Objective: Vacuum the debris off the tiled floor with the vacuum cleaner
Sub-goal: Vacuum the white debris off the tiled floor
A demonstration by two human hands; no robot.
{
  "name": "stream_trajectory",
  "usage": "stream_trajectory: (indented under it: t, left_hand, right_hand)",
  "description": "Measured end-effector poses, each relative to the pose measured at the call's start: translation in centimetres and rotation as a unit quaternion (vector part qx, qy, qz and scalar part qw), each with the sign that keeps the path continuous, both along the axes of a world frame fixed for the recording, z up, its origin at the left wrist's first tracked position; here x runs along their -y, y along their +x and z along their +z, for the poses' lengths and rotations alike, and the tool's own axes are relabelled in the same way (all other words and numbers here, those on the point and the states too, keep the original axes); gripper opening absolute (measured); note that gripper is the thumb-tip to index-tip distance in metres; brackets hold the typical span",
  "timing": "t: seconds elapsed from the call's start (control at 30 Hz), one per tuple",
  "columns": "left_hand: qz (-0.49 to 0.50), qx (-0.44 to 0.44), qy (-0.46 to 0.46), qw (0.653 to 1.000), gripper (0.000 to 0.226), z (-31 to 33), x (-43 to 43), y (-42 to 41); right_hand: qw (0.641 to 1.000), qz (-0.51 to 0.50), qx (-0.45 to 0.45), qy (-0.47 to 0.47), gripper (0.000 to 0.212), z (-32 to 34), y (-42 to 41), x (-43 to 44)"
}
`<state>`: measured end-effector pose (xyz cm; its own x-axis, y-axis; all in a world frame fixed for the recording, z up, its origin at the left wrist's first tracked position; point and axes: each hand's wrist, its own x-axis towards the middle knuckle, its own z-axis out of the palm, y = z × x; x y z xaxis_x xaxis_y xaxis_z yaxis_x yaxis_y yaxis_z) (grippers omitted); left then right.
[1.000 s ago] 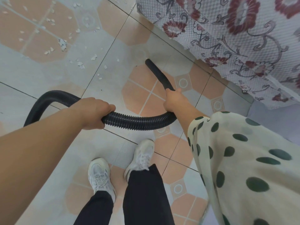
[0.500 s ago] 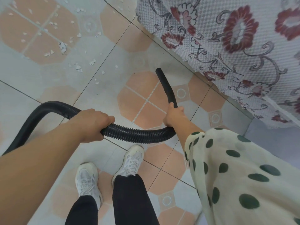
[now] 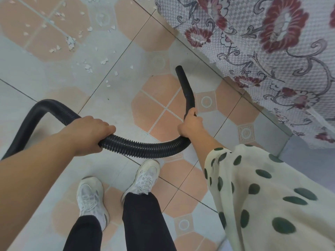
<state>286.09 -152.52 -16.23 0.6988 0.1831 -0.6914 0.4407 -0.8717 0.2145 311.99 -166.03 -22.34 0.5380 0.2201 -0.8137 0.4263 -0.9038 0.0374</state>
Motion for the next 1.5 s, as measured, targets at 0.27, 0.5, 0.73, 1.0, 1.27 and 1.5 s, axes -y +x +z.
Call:
stream_trajectory:
  t: [0.27, 0.5, 0.73, 1.0, 1.27, 1.5]
  left_hand:
    - [-0.029, -0.003, -0.029, 0.999, 0.016, 0.1, 0.7, -5.7]
    - [-0.046, -0.017, -0.025, 0.998, 0.015, 0.2, -0.2, -10.9]
    - [-0.003, 0.062, -0.005, 0.998, 0.017, 0.3, -0.5, -14.7]
    - [0.369, 0.102, -0.106, 0.918, 0.052, 1.8, -0.9, -15.3]
    - [0.664, 0.07, -0.096, 0.738, 0.077, 1.2, 0.0, -14.6]
    - [0.663, -0.013, -0.004, 0.749, 0.089, -0.2, -0.4, -12.9]
  right_hand:
    - [0.99, 0.13, -0.053, 0.032, 0.082, -0.4, -6.6, 0.1]
    - [0.981, 0.174, -0.078, 0.028, 0.08, 0.0, -12.2, -0.5]
    - [0.98, 0.182, -0.075, 0.034, 0.071, 0.4, -16.0, -1.8]
    - [0.987, 0.151, -0.042, 0.024, 0.067, 1.4, -17.9, -2.6]
    - [0.993, 0.11, -0.044, 0.018, 0.068, 1.9, -20.2, -4.0]
    - [0.995, 0.066, -0.032, 0.064, 0.047, 0.8, -20.8, -4.5]
